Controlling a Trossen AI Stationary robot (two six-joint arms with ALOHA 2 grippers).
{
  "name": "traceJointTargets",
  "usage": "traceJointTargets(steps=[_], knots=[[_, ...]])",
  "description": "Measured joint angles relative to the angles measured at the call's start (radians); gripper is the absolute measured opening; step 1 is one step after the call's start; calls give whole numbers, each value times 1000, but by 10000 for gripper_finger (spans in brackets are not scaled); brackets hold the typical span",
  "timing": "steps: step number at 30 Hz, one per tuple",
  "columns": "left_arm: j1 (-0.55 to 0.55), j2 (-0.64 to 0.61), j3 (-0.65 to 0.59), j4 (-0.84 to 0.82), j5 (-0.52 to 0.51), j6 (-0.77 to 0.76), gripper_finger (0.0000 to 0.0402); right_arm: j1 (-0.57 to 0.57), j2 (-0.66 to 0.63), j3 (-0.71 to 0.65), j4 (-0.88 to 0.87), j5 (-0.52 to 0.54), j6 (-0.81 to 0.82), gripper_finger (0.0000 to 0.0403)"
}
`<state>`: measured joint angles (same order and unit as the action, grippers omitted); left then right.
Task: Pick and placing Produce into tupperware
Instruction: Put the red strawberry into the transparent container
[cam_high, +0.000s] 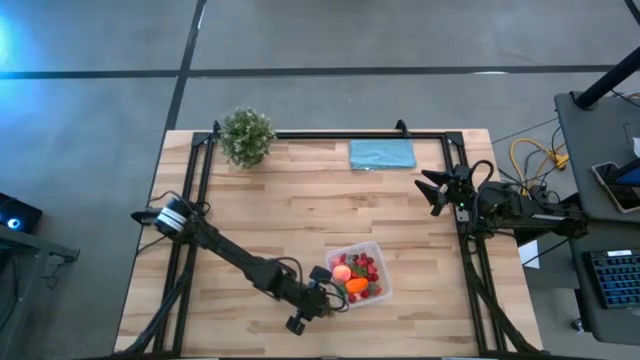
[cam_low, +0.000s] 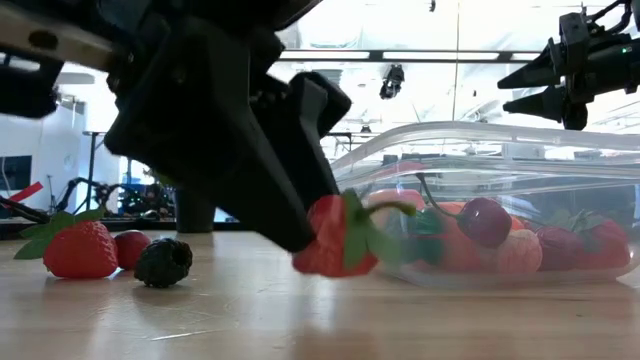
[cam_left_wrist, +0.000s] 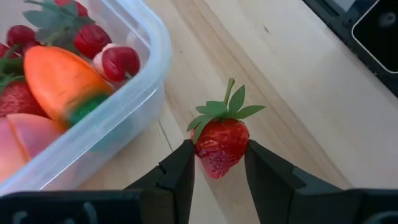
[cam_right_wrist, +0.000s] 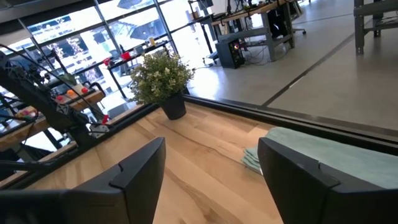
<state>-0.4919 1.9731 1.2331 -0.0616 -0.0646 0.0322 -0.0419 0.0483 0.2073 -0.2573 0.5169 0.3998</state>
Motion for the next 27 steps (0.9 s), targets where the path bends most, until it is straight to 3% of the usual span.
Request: traceJointTargets(steps=[15,27], knots=[[16,-144,26,-52,-93,40,111,0,0,0,0,0,0,244],[180,-32,167,-55,-121,99,116,0,0,0,0,0,0,245]])
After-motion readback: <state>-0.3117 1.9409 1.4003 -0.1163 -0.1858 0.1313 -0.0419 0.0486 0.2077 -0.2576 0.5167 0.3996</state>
